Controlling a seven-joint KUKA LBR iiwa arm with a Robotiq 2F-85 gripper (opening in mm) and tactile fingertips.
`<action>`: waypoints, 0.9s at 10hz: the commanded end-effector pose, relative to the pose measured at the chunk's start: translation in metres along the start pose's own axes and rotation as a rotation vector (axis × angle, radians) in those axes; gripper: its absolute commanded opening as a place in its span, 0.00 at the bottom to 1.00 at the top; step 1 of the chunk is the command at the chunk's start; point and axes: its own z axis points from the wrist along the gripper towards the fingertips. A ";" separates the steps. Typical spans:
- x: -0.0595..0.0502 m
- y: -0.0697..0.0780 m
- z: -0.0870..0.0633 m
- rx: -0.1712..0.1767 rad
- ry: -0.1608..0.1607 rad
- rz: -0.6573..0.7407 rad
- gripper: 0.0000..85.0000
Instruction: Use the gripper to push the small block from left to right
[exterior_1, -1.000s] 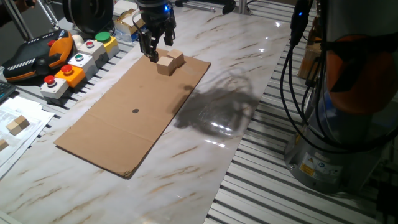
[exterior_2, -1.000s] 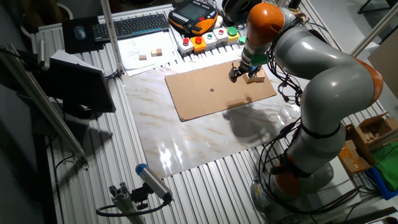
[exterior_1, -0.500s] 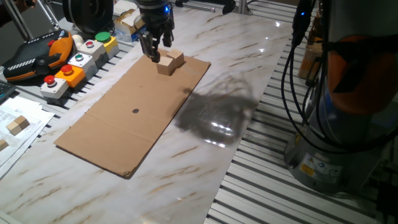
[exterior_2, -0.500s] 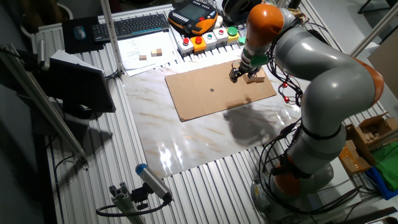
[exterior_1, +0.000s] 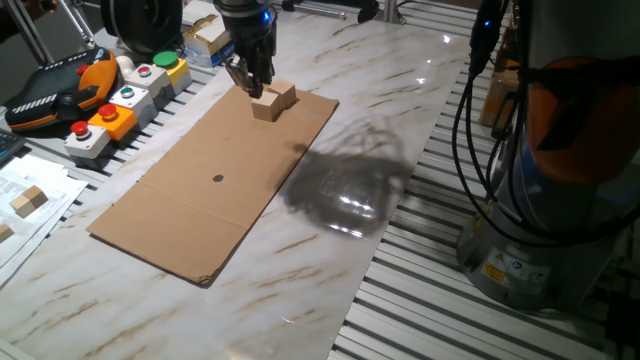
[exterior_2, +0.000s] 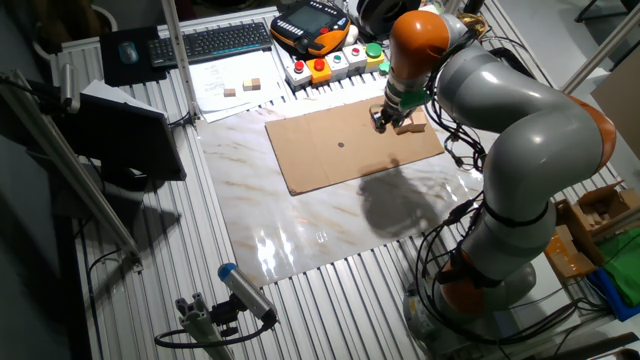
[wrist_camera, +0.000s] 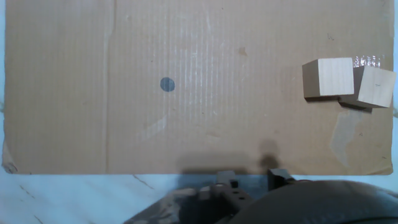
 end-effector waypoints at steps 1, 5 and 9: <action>0.000 0.000 0.000 0.002 -0.002 0.003 0.01; -0.001 -0.004 0.007 0.003 -0.006 0.022 0.01; -0.002 -0.019 0.022 0.005 -0.008 0.074 0.01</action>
